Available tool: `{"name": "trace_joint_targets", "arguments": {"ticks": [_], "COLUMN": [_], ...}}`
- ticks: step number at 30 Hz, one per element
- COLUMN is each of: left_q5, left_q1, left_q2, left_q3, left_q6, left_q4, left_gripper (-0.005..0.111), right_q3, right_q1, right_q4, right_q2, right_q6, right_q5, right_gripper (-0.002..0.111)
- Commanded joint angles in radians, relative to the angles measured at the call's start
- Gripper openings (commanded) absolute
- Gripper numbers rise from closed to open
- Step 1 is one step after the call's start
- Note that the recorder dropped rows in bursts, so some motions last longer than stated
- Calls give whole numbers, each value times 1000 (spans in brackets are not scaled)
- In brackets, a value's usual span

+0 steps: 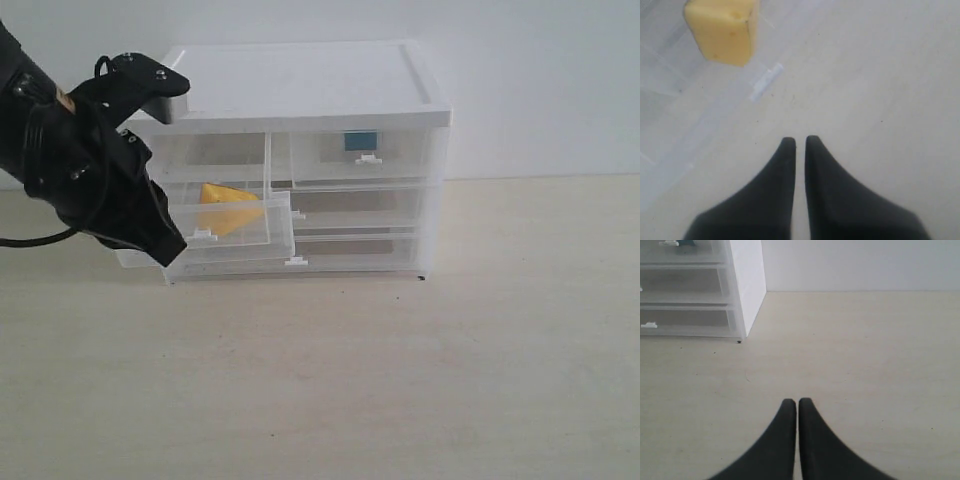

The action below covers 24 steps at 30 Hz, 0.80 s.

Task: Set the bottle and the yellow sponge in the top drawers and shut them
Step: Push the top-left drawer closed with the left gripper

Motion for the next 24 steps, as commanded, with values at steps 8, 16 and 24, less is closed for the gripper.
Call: {"name": "trace_joint_targets", "arguments": {"ticks": [8,16,24], "left_q5": [-199,-309,-428], "left_q1": [0,2,2], "left_q2": [38,72,72], "left_q3": [31,31,29], "left_q6": [-21,-21,-21], "left_q4": [-10,-8,-4], "left_gripper": [4,4,4], "right_q3": [-1,-1,-1], "right_q1": [-1,-1,-1], "right_q4": [-2,-2,-2], "right_q2": [-5,-5,-5], "right_q6": [-2,-2,-2], "right_q5": [-3,-3,-3], "right_gripper": [0,0,0]}}
